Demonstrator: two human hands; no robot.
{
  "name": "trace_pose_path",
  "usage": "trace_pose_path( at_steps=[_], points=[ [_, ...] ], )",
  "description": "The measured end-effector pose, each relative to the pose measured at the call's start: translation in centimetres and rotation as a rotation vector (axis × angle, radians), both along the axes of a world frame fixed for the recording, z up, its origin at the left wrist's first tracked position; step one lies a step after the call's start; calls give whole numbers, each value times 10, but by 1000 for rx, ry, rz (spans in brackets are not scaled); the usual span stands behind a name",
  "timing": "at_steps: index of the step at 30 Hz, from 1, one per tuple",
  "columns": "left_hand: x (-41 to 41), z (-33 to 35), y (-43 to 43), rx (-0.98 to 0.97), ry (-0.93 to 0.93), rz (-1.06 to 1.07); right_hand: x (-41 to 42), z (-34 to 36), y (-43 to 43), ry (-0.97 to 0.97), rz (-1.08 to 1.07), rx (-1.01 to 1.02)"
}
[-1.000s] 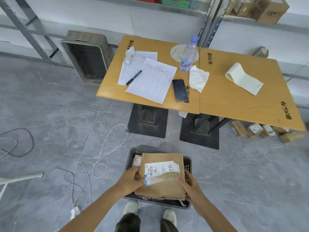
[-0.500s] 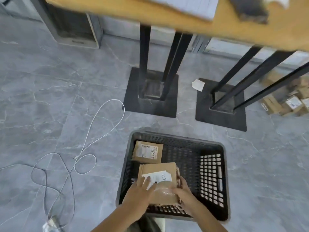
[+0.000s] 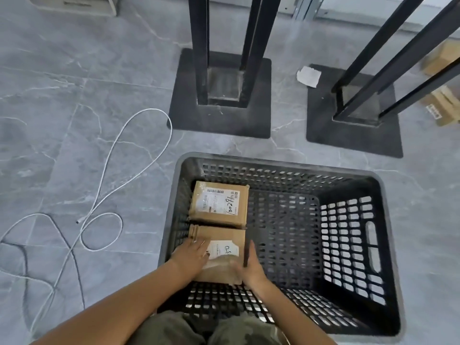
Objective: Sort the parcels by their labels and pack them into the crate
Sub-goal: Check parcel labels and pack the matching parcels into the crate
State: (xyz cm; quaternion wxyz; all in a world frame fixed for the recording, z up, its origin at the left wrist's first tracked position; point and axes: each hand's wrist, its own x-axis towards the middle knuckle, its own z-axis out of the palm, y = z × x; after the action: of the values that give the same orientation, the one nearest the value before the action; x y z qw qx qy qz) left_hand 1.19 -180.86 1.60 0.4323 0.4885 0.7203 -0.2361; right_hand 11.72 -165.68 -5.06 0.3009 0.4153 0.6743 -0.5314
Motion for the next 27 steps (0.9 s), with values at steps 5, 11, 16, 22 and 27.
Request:
trace_pose_path(
  at_steps=[5,11,16,22,27],
  points=[
    [-17,127,21,258,195,135,-27,141,38,120,126,157],
    [-58,381,53,439,350,195,-65,420,78,400,195,351],
    [-93,609,92,759,505,264,-88,662,110,628,113,535],
    [-99,819,149,1207,558,245,-67,870,156,889,23,786],
    [-58,881,210,1309,540,240,-3,943,203,999,-167,902]
  ],
)
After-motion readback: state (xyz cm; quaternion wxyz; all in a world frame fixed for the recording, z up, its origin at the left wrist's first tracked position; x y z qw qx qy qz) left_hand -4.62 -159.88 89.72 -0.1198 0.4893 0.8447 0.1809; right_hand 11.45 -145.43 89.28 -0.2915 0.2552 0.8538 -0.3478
